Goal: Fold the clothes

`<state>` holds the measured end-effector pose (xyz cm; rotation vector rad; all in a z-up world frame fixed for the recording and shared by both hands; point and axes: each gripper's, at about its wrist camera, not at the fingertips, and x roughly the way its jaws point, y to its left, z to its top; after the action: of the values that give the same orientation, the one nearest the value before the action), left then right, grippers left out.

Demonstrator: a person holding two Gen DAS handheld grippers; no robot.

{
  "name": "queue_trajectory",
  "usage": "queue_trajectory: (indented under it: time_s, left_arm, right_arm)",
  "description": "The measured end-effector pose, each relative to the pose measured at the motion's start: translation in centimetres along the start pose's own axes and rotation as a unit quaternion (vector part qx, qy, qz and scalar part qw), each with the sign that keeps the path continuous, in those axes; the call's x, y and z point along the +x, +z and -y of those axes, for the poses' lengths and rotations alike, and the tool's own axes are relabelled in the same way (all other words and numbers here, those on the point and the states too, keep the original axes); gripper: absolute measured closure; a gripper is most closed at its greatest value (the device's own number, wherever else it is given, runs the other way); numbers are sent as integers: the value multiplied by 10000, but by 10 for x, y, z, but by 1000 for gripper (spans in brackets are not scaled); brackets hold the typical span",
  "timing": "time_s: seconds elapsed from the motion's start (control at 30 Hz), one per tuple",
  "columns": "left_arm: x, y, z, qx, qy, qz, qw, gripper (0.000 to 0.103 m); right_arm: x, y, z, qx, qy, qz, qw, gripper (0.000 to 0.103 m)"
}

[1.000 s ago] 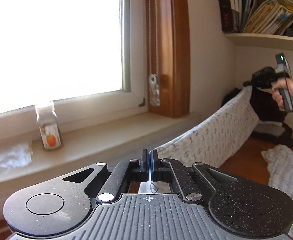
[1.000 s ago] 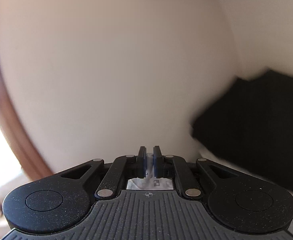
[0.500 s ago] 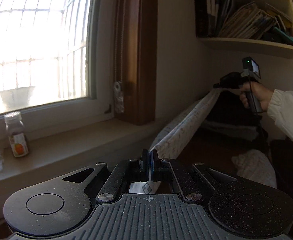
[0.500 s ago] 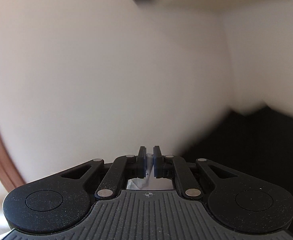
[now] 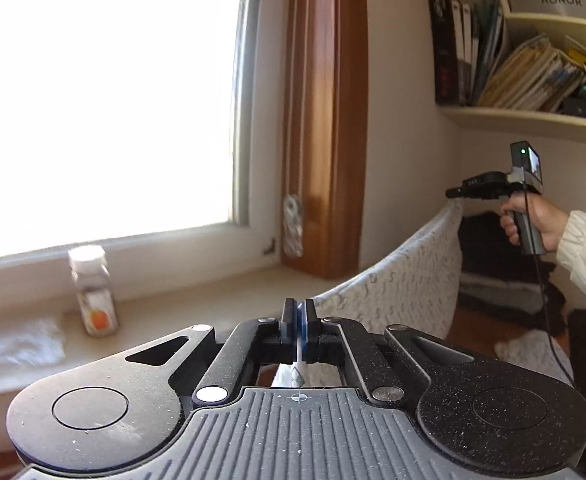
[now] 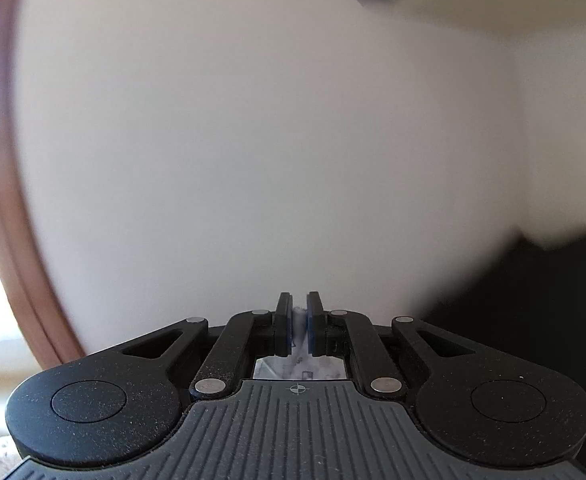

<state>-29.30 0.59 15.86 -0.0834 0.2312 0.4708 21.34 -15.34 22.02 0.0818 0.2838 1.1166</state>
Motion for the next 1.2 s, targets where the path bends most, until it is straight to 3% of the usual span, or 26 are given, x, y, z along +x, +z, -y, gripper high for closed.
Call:
queue_trajectory:
  time_s: [0.1, 0.17, 0.27, 0.33, 0.4, 0.43, 0.53, 0.77, 0.93, 1.0, 1.2]
  left_arm:
    - [-8, 3, 7, 61, -137, 8, 9999, 101]
    - [-1, -10, 19, 54, -427, -215, 9988, 101]
    - [15, -38, 39, 40, -895, -645, 9939, 101]
    - [34, -58, 48, 21, -1049, -1030, 9891, 101]
    - [53, -76, 57, -4, -1172, -1411, 9830, 101]
    - [60, -81, 58, -21, -1169, -1473, 9822, 101]
    - [68, -85, 42, -57, -885, -1553, 9839, 96]
    - [84, -95, 1, -136, -169, -1748, 9844, 94]
    - [95, -104, -27, -207, 289, -1898, 9812, 94]
    - [96, -113, -33, -231, 355, -1980, 9793, 89]
    - [86, -123, -45, -259, 508, -2048, 9771, 89]
  right_arm:
    - [-13, 9, -1, 28, -7, 471, 9989, 95]
    - [-17, 1, 11, -100, -182, 347, 9992, 95]
    - [-15, -30, 49, -125, -536, -451, 9975, 94]
    - [-4, -60, 74, -176, -652, -1446, 9872, 93]
    - [3, -89, 92, -285, -922, -2132, 9722, 84]
    - [3, -96, 97, -292, -952, -2232, 9697, 78]
    - [1, -107, 101, -261, -815, -2266, 9702, 75]
    - [43, -127, 52, -753, -97, -2587, 9630, 73]
    - [61, -168, 42, -716, -116, -2785, 9577, 73]
    - [45, -174, 49, -694, -120, -2669, 9611, 73]
    - [25, -178, 57, -899, -244, -2690, 9586, 74]
